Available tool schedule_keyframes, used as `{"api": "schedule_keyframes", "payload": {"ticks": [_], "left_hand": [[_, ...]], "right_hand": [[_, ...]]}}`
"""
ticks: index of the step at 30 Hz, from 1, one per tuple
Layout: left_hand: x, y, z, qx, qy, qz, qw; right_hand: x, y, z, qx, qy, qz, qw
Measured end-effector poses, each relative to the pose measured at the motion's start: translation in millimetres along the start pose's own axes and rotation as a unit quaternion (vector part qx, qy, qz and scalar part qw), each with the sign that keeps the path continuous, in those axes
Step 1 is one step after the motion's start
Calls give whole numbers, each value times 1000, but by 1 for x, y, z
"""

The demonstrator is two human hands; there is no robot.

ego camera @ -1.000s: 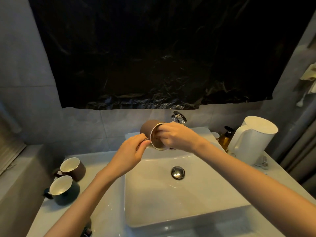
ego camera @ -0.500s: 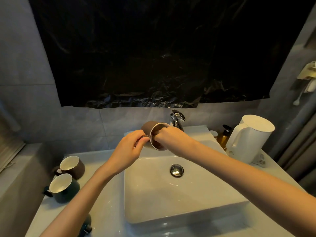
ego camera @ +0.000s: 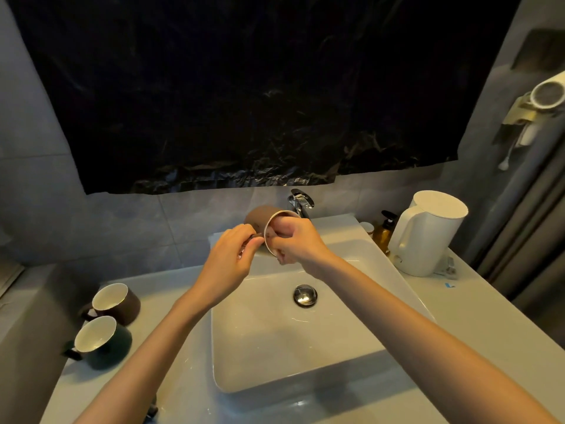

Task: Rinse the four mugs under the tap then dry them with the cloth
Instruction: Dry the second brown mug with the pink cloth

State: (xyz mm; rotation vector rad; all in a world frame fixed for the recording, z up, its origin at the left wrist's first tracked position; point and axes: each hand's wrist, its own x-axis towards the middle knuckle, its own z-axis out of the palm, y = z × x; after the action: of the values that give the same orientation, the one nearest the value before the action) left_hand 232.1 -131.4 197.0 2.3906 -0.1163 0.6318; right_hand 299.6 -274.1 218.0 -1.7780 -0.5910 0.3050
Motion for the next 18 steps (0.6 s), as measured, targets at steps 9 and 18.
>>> {"api": "schedule_keyframes", "payload": {"ticks": [9,18], "left_hand": [[24,31,29,-61,-6,-34,998],[38,74,99,-188,-51,-114,974]], "right_hand": [[-35,-2,-91,20,48,-4,999],[-99,80,-199,-46,367,82,926]]}}
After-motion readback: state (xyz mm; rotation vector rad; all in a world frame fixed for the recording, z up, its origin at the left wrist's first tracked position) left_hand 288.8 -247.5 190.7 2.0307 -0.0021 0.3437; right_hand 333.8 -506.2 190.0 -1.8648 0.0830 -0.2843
